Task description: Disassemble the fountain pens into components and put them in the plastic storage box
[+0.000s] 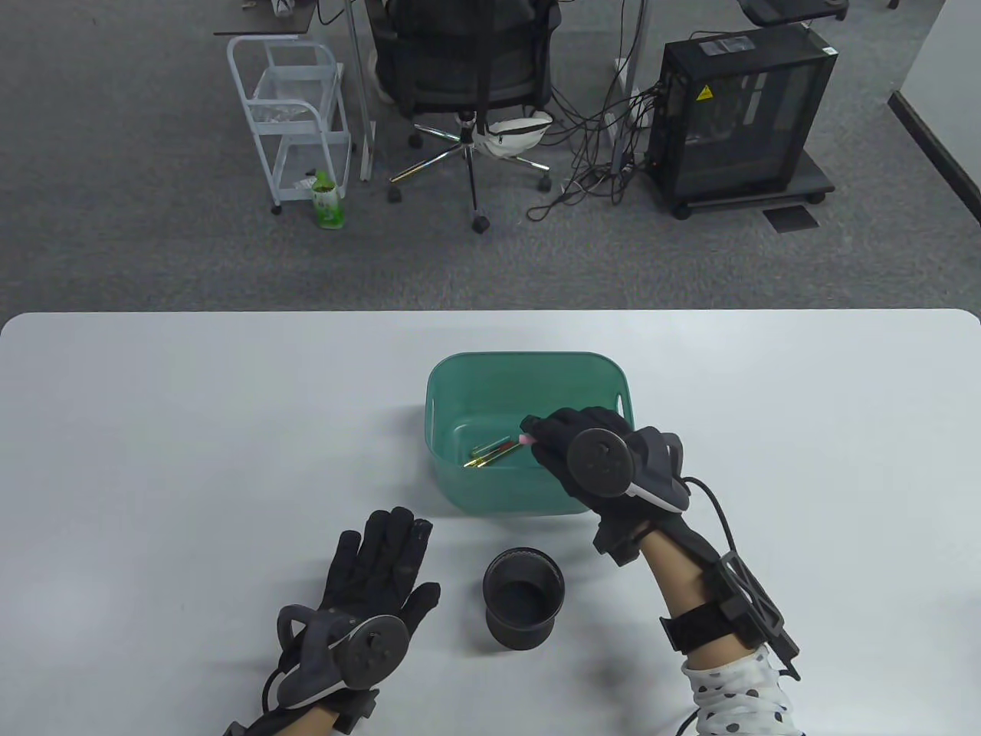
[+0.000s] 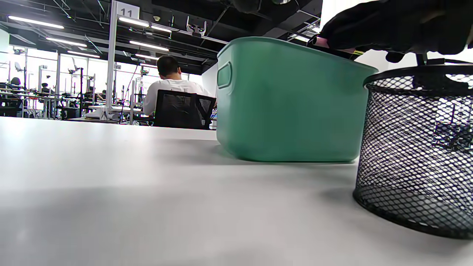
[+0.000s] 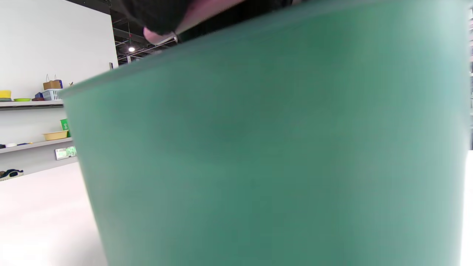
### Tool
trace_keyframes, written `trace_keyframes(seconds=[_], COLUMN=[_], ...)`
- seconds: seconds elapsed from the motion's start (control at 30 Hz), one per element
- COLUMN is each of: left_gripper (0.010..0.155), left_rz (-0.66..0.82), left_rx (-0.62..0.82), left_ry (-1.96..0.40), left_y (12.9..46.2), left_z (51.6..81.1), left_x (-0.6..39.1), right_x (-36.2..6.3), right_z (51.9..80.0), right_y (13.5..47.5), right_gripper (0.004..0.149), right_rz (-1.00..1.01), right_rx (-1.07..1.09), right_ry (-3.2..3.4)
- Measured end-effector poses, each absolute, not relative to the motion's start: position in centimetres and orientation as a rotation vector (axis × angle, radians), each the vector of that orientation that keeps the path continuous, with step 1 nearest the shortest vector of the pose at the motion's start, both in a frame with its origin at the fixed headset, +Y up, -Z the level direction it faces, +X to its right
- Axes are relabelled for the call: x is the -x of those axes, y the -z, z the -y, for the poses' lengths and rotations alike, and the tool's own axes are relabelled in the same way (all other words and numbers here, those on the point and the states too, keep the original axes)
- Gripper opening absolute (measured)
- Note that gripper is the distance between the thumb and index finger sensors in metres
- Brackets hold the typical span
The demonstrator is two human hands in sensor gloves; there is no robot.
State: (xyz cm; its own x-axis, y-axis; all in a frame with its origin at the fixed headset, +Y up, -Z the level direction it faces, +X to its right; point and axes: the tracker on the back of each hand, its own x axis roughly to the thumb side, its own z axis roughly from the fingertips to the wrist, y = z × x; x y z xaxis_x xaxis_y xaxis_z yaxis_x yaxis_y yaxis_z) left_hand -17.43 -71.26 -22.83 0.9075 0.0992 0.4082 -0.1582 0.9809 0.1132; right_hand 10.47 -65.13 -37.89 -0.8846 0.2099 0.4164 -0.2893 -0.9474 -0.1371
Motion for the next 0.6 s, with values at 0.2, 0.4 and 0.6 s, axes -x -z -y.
trace_keyframes(seconds=[0.2, 0.4, 0.6], left_gripper=[0.072, 0.072, 0.072], left_rz=[0.413, 0.413, 0.416], left_rx=[-0.14, -0.136, -0.132], left_ry=[-0.133, -0.133, -0.13], left_y=[22.9, 22.9, 22.9], left_z=[71.3, 71.3, 71.3], left_x=[17.4, 17.4, 17.4], right_x=[-10.6, -11.0, -11.6], right_z=[65.4, 65.4, 65.2], right_y=[37.9, 37.8, 37.2], right_gripper=[0.045, 0.049, 0.054], right_rz=[0.292, 0.307, 0.332], right_rx=[-0.598, -0.605, -0.608], right_ry=[-2.818, -2.817, -2.808])
